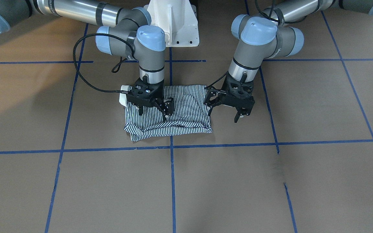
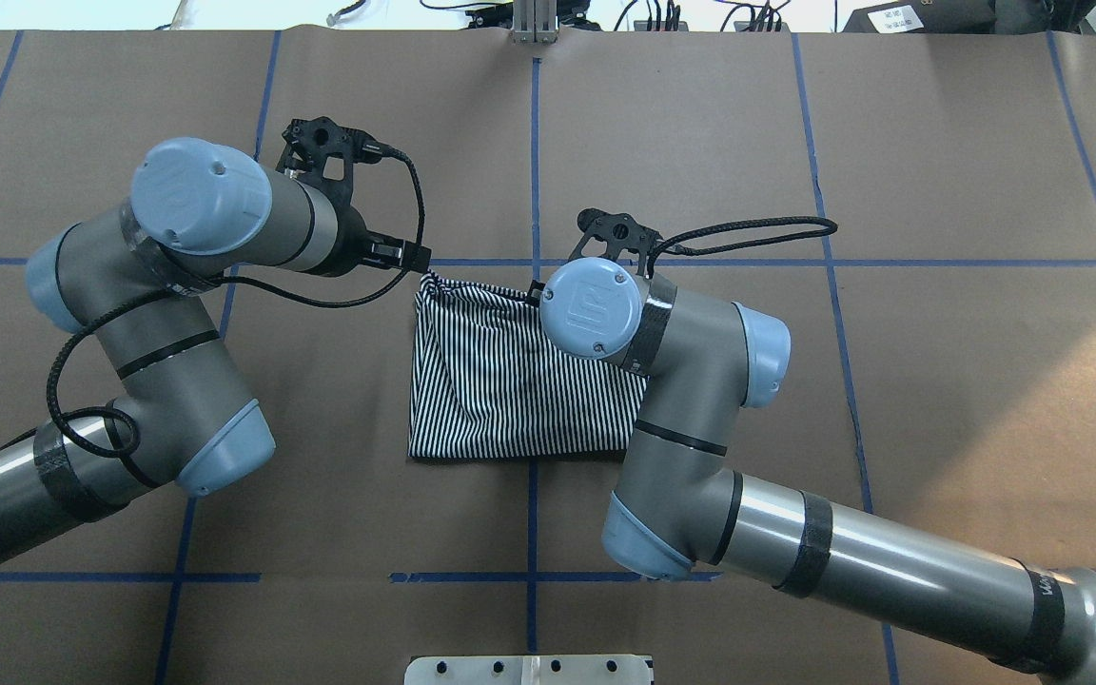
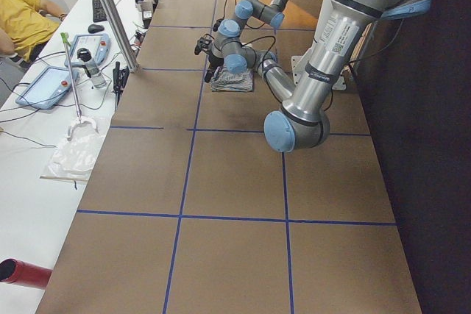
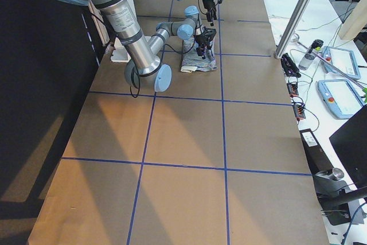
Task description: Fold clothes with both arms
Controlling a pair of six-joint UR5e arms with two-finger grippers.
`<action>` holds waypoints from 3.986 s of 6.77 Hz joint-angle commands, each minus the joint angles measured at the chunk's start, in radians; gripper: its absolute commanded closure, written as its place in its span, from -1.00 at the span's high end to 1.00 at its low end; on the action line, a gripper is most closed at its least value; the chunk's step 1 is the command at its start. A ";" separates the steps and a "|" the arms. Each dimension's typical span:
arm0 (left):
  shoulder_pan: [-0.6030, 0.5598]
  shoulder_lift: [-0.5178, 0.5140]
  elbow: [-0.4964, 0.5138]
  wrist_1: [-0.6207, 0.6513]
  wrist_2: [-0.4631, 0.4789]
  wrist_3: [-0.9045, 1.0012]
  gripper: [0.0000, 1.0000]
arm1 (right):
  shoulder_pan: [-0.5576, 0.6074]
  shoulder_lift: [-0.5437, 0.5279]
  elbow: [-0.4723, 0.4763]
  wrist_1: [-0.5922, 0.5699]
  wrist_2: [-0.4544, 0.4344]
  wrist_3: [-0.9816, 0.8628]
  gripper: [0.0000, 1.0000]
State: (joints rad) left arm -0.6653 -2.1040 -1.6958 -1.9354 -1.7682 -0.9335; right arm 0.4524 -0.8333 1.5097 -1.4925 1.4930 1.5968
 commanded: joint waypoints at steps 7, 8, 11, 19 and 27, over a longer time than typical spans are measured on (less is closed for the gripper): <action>0.044 -0.016 0.056 0.003 0.009 -0.105 1.00 | 0.282 0.053 -0.223 0.008 0.246 -0.279 1.00; 0.103 -0.048 0.099 0.003 0.054 -0.189 1.00 | 0.284 0.051 -0.200 0.009 0.250 -0.279 1.00; 0.148 -0.134 0.232 -0.001 0.128 -0.243 1.00 | 0.284 0.040 -0.169 0.011 0.250 -0.279 1.00; -0.031 -0.131 0.393 -0.109 0.153 -0.024 1.00 | 0.284 0.019 -0.161 0.014 0.250 -0.279 1.00; -0.077 0.286 -0.225 -0.050 -0.100 0.160 1.00 | 0.741 -0.836 0.469 0.012 0.596 -1.239 1.00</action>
State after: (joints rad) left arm -0.7443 -1.8432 -1.8972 -1.9886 -1.8643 -0.7926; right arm 1.0467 -1.5329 1.9574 -1.4810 1.9965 0.6336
